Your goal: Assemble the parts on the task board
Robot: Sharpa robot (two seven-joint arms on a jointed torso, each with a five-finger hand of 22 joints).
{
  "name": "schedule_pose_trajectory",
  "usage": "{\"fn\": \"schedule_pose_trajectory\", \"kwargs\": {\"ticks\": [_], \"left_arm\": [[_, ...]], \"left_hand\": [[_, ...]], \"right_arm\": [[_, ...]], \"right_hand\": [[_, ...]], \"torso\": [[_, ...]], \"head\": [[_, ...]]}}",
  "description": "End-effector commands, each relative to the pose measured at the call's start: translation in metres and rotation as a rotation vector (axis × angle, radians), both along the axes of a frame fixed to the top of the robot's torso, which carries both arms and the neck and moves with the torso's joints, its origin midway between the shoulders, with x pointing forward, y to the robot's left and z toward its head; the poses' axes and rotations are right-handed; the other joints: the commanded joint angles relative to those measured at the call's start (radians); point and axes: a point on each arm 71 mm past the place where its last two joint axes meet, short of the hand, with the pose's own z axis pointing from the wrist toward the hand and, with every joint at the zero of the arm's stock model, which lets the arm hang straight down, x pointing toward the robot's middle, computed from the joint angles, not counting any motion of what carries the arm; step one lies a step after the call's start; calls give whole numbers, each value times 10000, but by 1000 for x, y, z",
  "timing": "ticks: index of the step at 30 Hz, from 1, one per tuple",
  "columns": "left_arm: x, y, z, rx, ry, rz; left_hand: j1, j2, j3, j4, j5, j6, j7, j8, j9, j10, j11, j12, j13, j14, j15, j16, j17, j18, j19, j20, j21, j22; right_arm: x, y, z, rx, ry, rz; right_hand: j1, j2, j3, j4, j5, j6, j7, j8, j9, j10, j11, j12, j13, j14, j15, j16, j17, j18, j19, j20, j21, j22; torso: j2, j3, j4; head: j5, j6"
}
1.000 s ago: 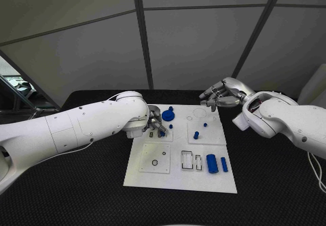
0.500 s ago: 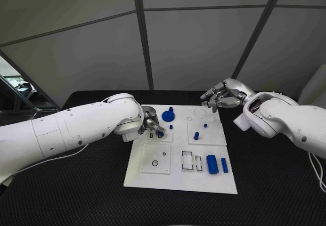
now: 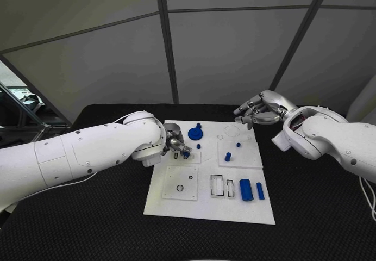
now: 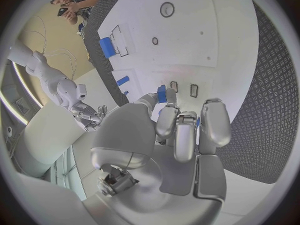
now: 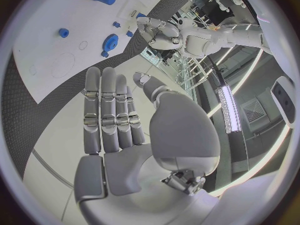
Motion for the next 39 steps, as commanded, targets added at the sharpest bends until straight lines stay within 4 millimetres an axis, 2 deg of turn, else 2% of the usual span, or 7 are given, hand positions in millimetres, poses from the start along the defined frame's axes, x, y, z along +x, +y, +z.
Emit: {"fn": "schedule_pose_trajectory", "kwargs": {"ticks": [1,20,39], "left_arm": [[3,1,3,488,-868,-12],[1,-5,-6,1158,-702,-358],[-1,-3,-10,1467,-357,-490]], "left_hand": [[-90,7,1505,-1415,-44,123,-50,-65,26,611,-253,780,3756,1019,-26,23,2630,-87,75,-12,-13,22],[-207,-44,1722,-1510,-60,185,-62,-76,127,639,-265,812,3777,1019,-36,23,2630,-100,125,-23,14,88],[-279,-64,1842,-1561,-50,209,-66,-65,214,648,-269,821,3786,1019,-37,23,2630,-107,147,-26,28,125]], "right_arm": [[0,1,3,-138,-388,20],[0,3,3,-306,-471,135],[-1,5,3,-546,-623,266]], "right_hand": [[-63,-26,18,-32,49,-90,13,-22,-15,-57,23,-38,13,-54,-12,-62,8,13,-18,15,-51,-9],[-71,-25,16,-29,48,-91,14,-21,-15,-56,24,-38,14,-55,-10,-65,12,13,-19,16,-54,-10],[-81,-18,18,-27,48,-92,14,-19,-16,-53,23,-39,17,-55,-9,-74,21,14,-21,19,-63,-13]], "torso": [[3,-7,-28],[12,10,-32],[5,1,-24]], "head": [[27,-5],[45,-51],[55,-78]]}}
